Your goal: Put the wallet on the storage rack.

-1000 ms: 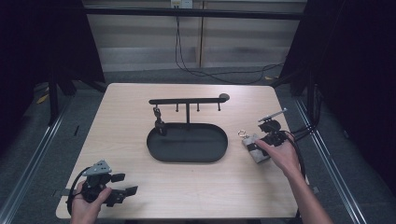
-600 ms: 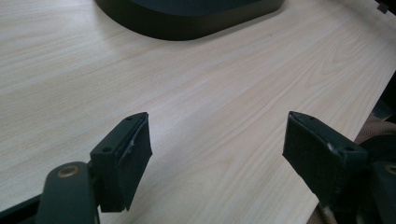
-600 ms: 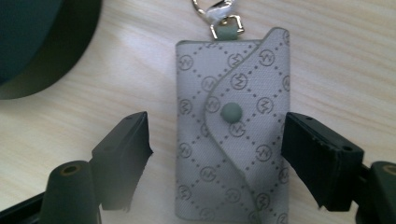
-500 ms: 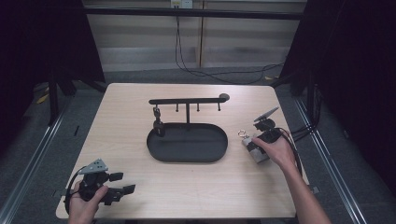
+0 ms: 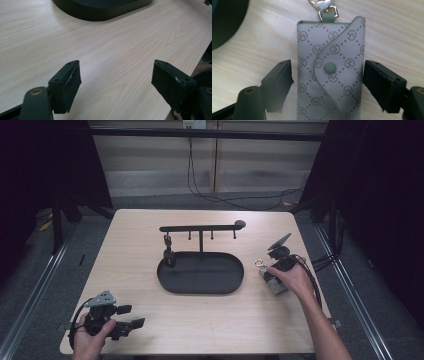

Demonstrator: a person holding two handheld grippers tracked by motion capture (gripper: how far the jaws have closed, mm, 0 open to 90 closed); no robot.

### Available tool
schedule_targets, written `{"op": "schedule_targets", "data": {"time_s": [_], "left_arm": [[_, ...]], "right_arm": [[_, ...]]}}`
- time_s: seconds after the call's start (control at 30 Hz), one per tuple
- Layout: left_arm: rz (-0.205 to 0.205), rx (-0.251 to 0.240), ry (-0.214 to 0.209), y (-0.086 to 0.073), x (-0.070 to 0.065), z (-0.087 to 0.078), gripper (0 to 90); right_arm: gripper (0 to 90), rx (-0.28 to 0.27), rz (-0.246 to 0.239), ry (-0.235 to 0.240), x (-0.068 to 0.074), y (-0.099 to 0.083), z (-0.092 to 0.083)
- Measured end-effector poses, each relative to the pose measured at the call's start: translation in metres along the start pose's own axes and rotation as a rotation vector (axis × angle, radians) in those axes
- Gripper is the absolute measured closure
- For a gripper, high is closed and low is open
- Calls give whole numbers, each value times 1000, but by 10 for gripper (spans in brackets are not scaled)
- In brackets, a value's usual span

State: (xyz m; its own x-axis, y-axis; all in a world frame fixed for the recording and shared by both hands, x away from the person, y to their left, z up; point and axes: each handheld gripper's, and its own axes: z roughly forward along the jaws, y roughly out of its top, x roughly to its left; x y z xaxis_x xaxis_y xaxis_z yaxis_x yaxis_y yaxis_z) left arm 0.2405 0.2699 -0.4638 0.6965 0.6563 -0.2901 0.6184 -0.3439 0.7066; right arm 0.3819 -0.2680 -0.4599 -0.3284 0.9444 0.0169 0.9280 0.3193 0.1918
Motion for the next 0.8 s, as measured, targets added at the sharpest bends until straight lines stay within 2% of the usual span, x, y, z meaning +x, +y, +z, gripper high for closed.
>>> {"op": "schedule_targets", "data": {"time_s": [0.13,0.37,0.8], "left_arm": [[1,-3,2,0,0,-1,233],[-2,-4,3,0,1,-1,233],[-10,-13,5,0,3,-2,234]], "right_arm": [[253,30,-4,-1,-1,1,6],[259,30,-4,-16,2,3,9],[272,52,0,-8,2,7,17]]}}
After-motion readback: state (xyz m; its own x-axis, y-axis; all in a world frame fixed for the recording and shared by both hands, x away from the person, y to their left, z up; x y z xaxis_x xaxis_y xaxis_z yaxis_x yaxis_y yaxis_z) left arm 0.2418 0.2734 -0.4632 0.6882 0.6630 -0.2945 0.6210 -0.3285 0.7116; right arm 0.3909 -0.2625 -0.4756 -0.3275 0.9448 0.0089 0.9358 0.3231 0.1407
